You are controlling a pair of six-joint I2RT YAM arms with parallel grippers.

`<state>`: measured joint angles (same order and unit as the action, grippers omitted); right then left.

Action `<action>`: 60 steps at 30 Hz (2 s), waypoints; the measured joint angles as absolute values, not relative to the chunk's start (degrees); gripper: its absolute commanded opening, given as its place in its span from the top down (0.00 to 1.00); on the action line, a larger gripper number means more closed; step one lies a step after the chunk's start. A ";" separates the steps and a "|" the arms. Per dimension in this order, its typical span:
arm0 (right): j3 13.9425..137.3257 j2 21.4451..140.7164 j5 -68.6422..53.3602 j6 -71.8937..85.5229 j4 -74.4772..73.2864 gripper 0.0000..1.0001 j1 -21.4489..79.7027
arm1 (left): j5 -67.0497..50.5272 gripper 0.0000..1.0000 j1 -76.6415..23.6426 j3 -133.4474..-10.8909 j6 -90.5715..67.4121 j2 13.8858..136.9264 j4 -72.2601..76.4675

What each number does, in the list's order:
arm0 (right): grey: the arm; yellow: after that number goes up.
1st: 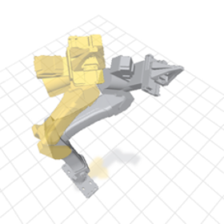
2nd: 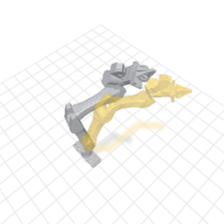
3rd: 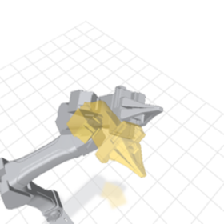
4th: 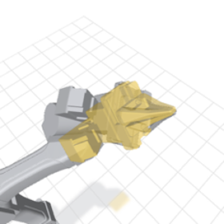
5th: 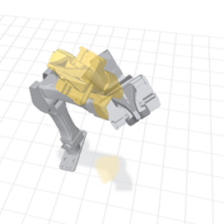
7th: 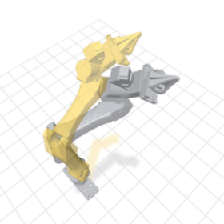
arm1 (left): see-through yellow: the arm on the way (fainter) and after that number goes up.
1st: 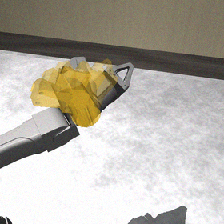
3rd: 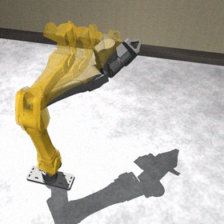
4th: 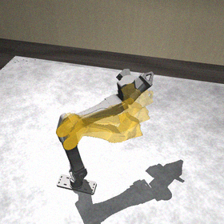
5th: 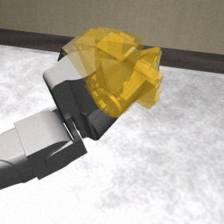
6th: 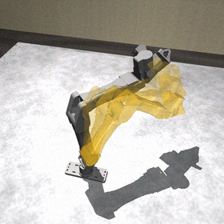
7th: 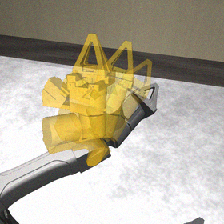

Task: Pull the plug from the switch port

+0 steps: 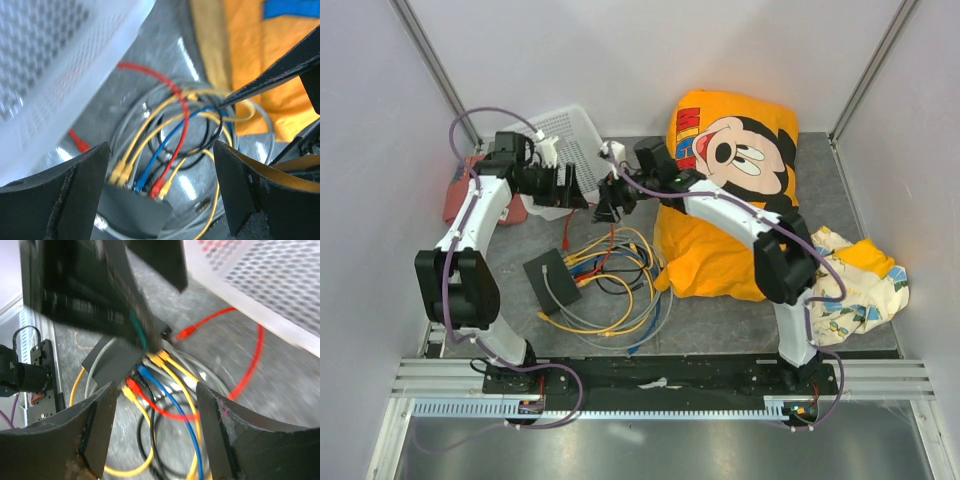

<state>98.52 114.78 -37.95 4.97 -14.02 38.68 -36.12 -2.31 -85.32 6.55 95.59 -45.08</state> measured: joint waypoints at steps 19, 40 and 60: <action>114.61 137.97 -44.12 7.77 -14.72 0.41 44.77 | -27.16 0.18 17.32 -69.01 9.50 90.32 -51.75; 118.13 144.44 -43.92 9.23 -14.33 0.22 44.40 | -29.06 0.26 19.18 -68.99 10.72 106.06 -56.71; 101.97 135.59 -42.89 4.40 -12.80 0.26 42.39 | -29.26 0.30 5.67 -73.43 9.69 110.06 -50.74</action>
